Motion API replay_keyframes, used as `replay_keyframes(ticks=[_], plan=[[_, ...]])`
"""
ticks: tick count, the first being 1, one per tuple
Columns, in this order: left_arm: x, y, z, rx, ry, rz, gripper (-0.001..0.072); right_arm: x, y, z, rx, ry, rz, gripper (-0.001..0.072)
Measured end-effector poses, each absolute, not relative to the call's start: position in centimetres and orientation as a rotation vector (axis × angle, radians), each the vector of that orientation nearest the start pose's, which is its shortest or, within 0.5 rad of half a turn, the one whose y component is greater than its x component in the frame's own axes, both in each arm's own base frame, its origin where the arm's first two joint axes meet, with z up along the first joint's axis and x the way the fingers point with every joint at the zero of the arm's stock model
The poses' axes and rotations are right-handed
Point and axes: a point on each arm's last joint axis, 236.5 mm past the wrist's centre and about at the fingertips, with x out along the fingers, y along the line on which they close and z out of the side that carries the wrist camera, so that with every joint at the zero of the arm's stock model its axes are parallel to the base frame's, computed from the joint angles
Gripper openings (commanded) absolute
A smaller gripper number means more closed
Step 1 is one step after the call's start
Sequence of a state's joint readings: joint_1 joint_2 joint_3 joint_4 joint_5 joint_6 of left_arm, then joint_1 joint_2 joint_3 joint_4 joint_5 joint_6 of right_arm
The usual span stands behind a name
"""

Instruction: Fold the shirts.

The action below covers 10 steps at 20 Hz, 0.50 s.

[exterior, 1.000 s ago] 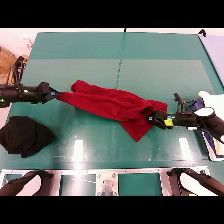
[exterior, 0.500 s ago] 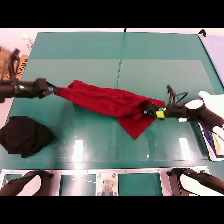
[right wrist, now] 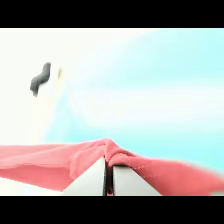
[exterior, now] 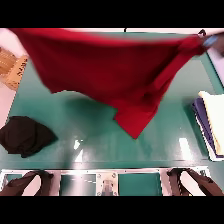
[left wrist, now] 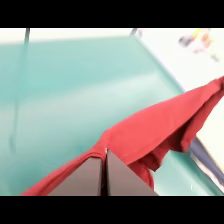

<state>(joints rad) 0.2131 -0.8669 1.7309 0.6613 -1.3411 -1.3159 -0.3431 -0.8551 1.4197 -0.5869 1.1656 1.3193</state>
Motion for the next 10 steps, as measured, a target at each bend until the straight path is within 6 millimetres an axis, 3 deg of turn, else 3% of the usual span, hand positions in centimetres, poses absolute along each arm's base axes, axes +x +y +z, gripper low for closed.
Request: replay_keyframes(ticks=[3, 5, 8, 10], plan=[[22.9, -13.8, 49.6, -0.11, 0.119, -0.668, 0.0019, 29.1, 7.3, 46.7, 0.336, 0.094, 0.461, 0.0014], [20.3, -14.3, 52.7, -0.071, 0.016, -0.672, 0.0019, 25.4, 8.2, 52.5, 0.267, -0.07, 0.452, 0.0014], [17.9, -14.7, 55.7, -0.043, -0.095, -0.667, 0.0019, 20.4, 9.5, 58.4, 0.193, -0.262, 0.447, 0.0014], [17.5, -14.5, 56.6, -0.037, -0.127, -0.653, 0.0019, 18.5, 10.0, 60.3, 0.17, -0.329, 0.445, 0.0015]])
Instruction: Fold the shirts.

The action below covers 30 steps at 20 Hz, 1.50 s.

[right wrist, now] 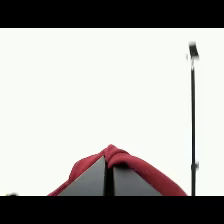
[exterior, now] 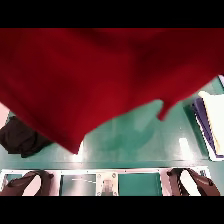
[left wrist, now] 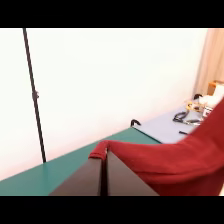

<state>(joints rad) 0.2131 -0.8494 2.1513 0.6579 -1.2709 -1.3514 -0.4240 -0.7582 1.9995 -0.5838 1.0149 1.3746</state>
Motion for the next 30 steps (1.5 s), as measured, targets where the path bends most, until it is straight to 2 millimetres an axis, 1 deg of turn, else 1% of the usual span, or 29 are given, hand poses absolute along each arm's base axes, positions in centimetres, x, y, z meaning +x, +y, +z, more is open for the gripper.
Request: replay_keyframes(ticks=[1, 2, 4, 6, 8, 10, 12, 14, 15, 16, 17, 18, 19, 21, 22, 23, 24, 25, 26, 27, 29, 30], plan=[[17.7, -14.2, 56.6, -0.036, -0.129, -0.639, 0.0019, 18.3, 10.0, 60.6, 0.168, -0.342, 0.441, 0.0015], [18.3, -13.9, 56.4, -0.039, -0.123, -0.626, 0.0019, 18.6, 9.7, 60.6, 0.17, -0.341, 0.433, 0.0015], [20.2, -12.9, 55.3, -0.047, -0.087, -0.585, 0.0019, 20.0, 9.0, 60.0, 0.191, -0.317, 0.426, 0.0015], [22.7, -12.0, 53.2, -0.061, -0.024, -0.562, 0.0019, 22.9, 8.0, 57.9, 0.231, -0.239, 0.422, 0.0015], [25.6, -11.1, 50.1, -0.083, 0.058, -0.545, 0.0019, 27.2, 6.6, 53.9, 0.292, -0.108, 0.423, 0.0015], [29.2, -10.1, 45.8, -0.119, 0.15, -0.526, 0.0019, 32.1, 5.5, 48.5, 0.364, 0.041, 0.436, 0.0015], [32.9, -9.0, 40.9, -0.168, 0.226, -0.499, 0.0019, 37.0, 5.3, 41.6, 0.432, 0.203, 0.462, 0.0015], [36.9, -8.2, 35.1, -0.221, 0.302, -0.471, 0.0019, 41.6, 6.0, 34.6, 0.493, 0.344, 0.484, 0.0015], [39.0, -8.0, 31.6, -0.243, 0.353, -0.459, 0.002, 44.0, 6.5, 30.7, 0.522, 0.416, 0.489, 0.0015], [40.9, -8.1, 28.4, -0.258, 0.402, -0.453, 0.0019, 46.1, 7.1, 27.0, 0.547, 0.481, 0.487, 0.0015], [42.8, -8.5, 25.2, -0.277, 0.452, -0.451, 0.0019, 47.8, 7.6, 23.8, 0.567, 0.537, 0.485, 0.0015], [44.7, -9.0, 21.8, -0.294, 0.507, -0.447, 0.0019, 49.3, 8.2, 20.7, 0.587, 0.588, 0.479, 0.0015], [46.3, -9.3, 18.8, -0.307, 0.554, -0.438, 0.0019, 50.8, 8.5, 17.5, 0.606, 0.635, 0.467, 0.0014], [49.1, -10.3, 13.7, -0.331, 0.631, -0.432, 0.0019, 52.8, 8.9, 12.4, 0.634, 0.709, 0.439, 0.0015], [50.1, -11.0, 11.1, -0.336, 0.678, -0.437, 0.002, 53.4, 9.0, 10.3, 0.646, 0.741, 0.429, 0.0016], [50.9, -11.6, 9.2, -0.342, 0.712, -0.441, 0.002, 53.8, 9.0, 8.6, 0.654, 0.767, 0.42, 0.01], [51.5, -11.9, 7.7, -0.351, 0.739, -0.443, 0.0022, 54.1, 9.0, 7.3, 0.661, 0.787, 0.412, 0.0239], [52.0, -12.1, 6.3, -0.359, 0.765, -0.443, 0.0201, 54.3, 8.7, 6.4, 0.664, 0.797, 0.403, 0.0251], [52.2, -12.2, 5.3, -0.372, 0.794, -0.444, 0.053, 54.4, 8.3, 5.8, 0.669, 0.809, 0.399, 0.0251], [52.3, -12.0, 4.9, -0.389, 0.811, -0.445, 0.0623, 54.3, 7.6, 5.5, 0.678, 0.821, 0.394, 0.0251], [52.1, -10.9, 4.5, -0.431, 0.865, -0.448, 0.0616, 53.7, 5.3, 5.4, 0.703, 0.845, 0.389, 0.025], [51.6, -10.1, 4.6, -0.453, 0.896, -0.457, 0.0616, 53.0, 4.1, 5.3, 0.723, 0.87, 0.387, 0.0249]])
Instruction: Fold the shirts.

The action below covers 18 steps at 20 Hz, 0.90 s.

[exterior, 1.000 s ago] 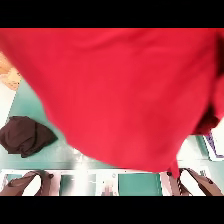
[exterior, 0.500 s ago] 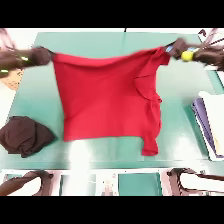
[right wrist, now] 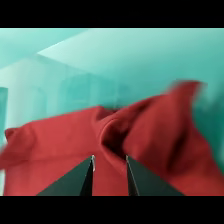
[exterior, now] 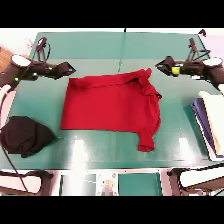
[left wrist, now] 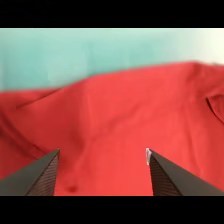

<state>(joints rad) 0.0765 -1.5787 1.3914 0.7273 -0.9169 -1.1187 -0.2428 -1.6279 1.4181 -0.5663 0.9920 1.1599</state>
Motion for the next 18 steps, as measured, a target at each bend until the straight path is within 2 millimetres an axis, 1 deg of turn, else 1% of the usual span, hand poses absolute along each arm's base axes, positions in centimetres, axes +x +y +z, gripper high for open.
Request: replay_keyframes(ticks=[2, 3, 5, 6, 7, 9, 11, 13, 16, 18], plan=[[50.4, -8.5, 4.9, -0.491, 0.959, -0.481, 0.0616, 51.1, 1.4, 5.2, 0.755, 0.912, 0.37, 0.0249], [49.6, -7.7, 4.8, -0.508, 0.999, -0.491, 0.0616, 49.9, 0.2, 4.9, 0.769, 0.941, 0.36, 0.0249], [48.3, -6.3, 5.0, -0.542, 1.05, -0.504, 0.0616, 46.8, -2.0, 3.6, 0.791, 1.012, 0.32, 0.025], [47.4, -6.0, 4.8, -0.548, 1.087, -0.513, 0.0616, 45.0, -3.1, 2.7, 0.802, 1.052, 0.287, 0.0255], [46.8, -5.7, 4.7, -0.548, 1.112, -0.522, 0.0616, 43.2, -4.0, 1.5, 0.813, 1.091, 0.252, 0.0295], [46.0, -5.2, 4.4, -0.545, 1.145, -0.52, 0.0616, 39.4, -5.1, -0.8, 0.85, 1.167, 0.191, 0.0307], [45.6, -4.8, 4.3, -0.543, 1.164, -0.52, 0.0616, 36.0, -4.8, -3.4, 0.898, 1.247, 0.15, 0.0361], [45.2, -4.8, 4.2, -0.539, 1.177, -0.523, 0.0616, 33.2, -3.6, -6.1, 0.941, 1.318, 0.123, 0.0361], [45.1, -4.5, 4.1, -0.536, 1.183, -0.518, 0.0616, 30.5, -1.1, -9.1, 0.953, 1.398, 0.111, 0.0361], [45.0, -4.6, 4.1, -0.536, 1.187, -0.523, 0.0616, 29.8, 0.5, -10.1, 0.95, 1.424, 0.122, 0.0359]])
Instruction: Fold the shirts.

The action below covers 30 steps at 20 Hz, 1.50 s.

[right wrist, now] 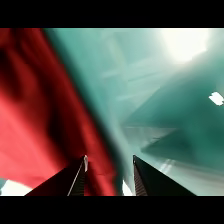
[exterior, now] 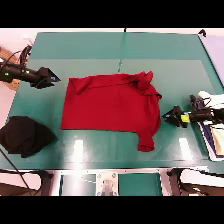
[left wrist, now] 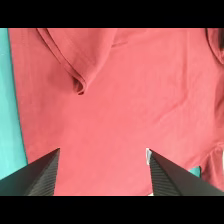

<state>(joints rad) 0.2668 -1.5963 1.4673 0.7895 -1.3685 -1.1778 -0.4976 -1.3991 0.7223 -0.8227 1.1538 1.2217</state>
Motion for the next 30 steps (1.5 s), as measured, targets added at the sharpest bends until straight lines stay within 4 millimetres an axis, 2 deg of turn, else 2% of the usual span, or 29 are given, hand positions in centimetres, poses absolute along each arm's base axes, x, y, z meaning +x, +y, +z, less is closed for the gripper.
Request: replay_keyframes(ticks=[2, 3, 4, 6, 8, 10, 13, 15, 17, 21, 27, 30], plan=[[45.0, -4.5, 4.0, -0.535, 1.19, -0.521, 0.0617, 29.4, 2.0, -10.7, 0.935, 1.449, 0.141, 0.0344], [44.9, -4.6, 4.0, -0.535, 1.192, -0.521, 0.0616, 29.3, 2.4, -10.9, 0.925, 1.452, 0.144, 0.0165], [44.9, -4.6, 4.0, -0.535, 1.194, -0.523, 0.0616, 29.2, 2.7, -11.3, 0.91, 1.461, 0.146, 0.0015], [44.7, -4.6, 4.1, -0.536, 1.2, -0.527, 0.0617, 29.0, 3.3, -11.4, 0.896, 1.473, 0.158, 0.0015], [44.5, -4.6, 4.0, -0.543, 1.208, -0.526, 0.0617, 29.6, 2.4, -11.0, 0.869, 1.463, 0.155, 0.0014], [44.3, -4.7, 4.0, -0.551, 1.22, -0.528, 0.0617, 31.1, 0.1, -10.1, 0.856, 1.408, 0.111, 0.0014], [43.8, -4.7, 3.9, -0.564, 1.249, -0.518, 0.0617, 32.9, -4.3, -7.6, 0.906, 1.292, 0.029, 0.0014], [43.3, -4.4, 3.4, -0.57, 1.284, -0.49, 0.0617, 33.0, -6.6, -6.7, 0.944, 1.244, -0.022, 0.0014], [42.3, -4.1, 2.6, -0.587, 1.34, -0.452, 0.0617, 32.5, -8.0, -6.6, 0.975, 1.223, -0.058, 0.0014], [37.8, -4.2, 0.1, -0.628, 1.484, -0.381, 0.0617, 31.8, -8.6, -7.0, 0.99, 1.216, -0.077, 0.0014], [29.5, -5.2, -5.9, -0.717, 1.627, -0.234, 0.0617, 31.8, -9.1, -7.2, 0.992, 1.199, -0.091, 0.0015], [27.2, -6.4, -8.7, -0.802, 1.635, -0.191, 0.0616, 31.9, -9.2, -7.2, 0.993, 1.193, -0.095, 0.0014]])
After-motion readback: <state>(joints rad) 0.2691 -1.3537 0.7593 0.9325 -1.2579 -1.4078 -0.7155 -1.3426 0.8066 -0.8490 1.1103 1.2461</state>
